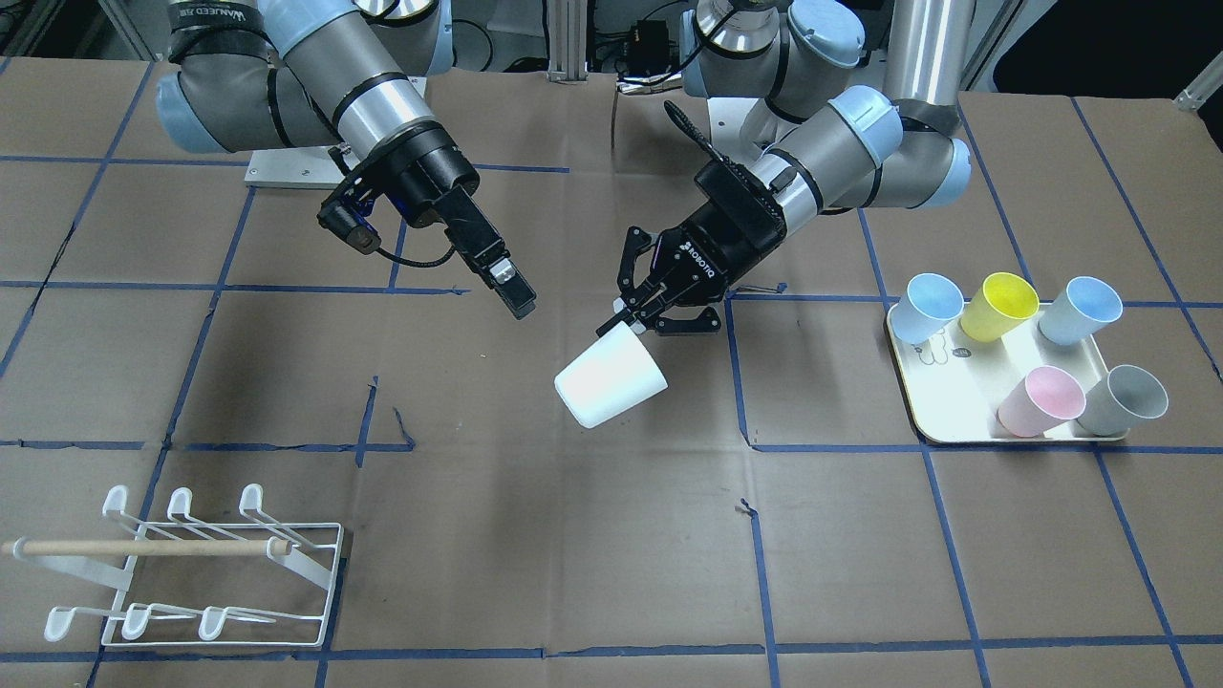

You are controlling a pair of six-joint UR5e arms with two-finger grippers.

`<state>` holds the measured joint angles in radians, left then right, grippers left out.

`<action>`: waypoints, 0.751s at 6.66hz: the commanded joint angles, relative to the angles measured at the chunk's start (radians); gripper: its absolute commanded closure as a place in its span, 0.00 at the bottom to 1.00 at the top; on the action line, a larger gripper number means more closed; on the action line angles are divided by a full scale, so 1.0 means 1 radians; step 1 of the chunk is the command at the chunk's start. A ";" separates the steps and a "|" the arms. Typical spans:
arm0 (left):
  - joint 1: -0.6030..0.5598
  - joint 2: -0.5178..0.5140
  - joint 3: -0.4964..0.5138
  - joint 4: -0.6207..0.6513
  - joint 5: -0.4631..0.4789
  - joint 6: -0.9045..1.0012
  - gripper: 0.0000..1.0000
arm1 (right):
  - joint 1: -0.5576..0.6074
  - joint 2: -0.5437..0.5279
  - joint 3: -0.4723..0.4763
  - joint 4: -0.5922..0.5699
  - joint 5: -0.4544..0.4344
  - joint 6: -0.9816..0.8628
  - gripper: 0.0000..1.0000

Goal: Transfer IKEA cup to right arm and place on rack

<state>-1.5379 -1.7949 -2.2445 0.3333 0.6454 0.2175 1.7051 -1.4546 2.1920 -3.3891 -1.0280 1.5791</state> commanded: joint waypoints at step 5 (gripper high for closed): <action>0.002 0.000 -0.003 0.033 -0.019 -0.046 1.00 | 0.017 0.114 -0.083 -0.006 -0.006 0.002 0.01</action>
<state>-1.5356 -1.7948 -2.2473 0.3664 0.6259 0.1720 1.7130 -1.3651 2.1375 -3.3975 -1.0289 1.5798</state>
